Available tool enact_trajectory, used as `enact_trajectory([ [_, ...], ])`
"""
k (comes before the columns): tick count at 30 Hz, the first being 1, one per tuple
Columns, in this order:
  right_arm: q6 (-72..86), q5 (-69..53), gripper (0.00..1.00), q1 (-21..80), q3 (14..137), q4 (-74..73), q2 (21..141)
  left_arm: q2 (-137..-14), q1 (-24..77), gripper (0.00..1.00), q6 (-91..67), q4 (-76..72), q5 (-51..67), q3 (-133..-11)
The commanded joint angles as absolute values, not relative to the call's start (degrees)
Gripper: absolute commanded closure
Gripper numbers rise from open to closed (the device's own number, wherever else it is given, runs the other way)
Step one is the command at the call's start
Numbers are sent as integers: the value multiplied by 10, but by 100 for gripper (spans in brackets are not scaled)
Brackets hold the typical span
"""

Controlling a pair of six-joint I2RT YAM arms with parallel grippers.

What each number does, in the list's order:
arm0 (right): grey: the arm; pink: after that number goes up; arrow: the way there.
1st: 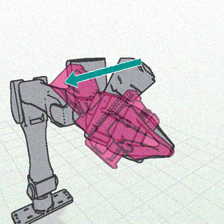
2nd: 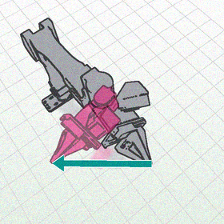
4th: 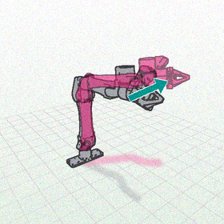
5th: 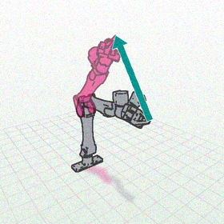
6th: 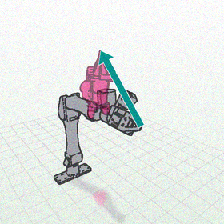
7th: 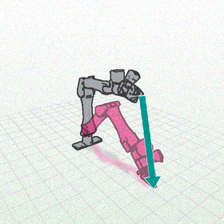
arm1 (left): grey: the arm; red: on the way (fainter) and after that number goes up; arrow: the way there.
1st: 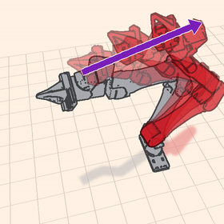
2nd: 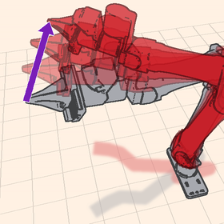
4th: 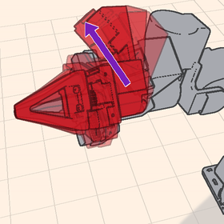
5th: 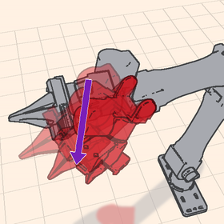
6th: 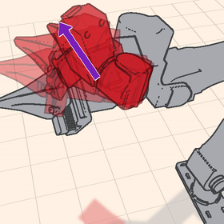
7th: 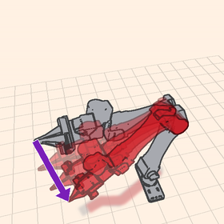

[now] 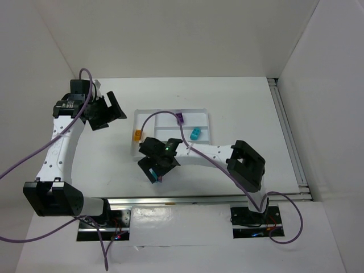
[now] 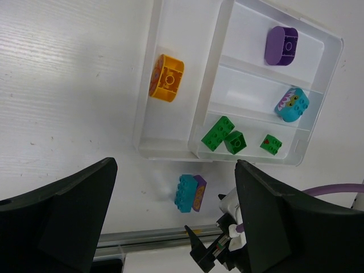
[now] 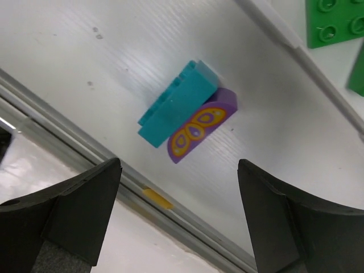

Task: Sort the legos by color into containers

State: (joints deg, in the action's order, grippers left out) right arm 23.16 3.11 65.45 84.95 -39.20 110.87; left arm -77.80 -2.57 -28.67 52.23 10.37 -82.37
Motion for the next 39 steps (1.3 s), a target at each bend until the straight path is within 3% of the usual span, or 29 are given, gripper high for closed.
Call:
enact_trajectory([
  [1,253,21,10,658,889,-367,1127,-778,-25,5,-281,507,106,-832],
  [10,307,76,16,658,940,-433,1183,-762,-25,5,-276,507,94,-821],
  [18,349,185,14,671,942,-457,1192,-757,-25,5,-271,507,94,-805],
  [30,345,139,20,671,910,-429,1195,-745,-25,5,-271,507,89,-793],
  [34,332,133,31,671,904,-410,1195,-745,-25,5,-271,502,94,-782],
  [39,303,127,53,671,882,-382,1170,-740,-25,5,-271,502,94,-777],
])
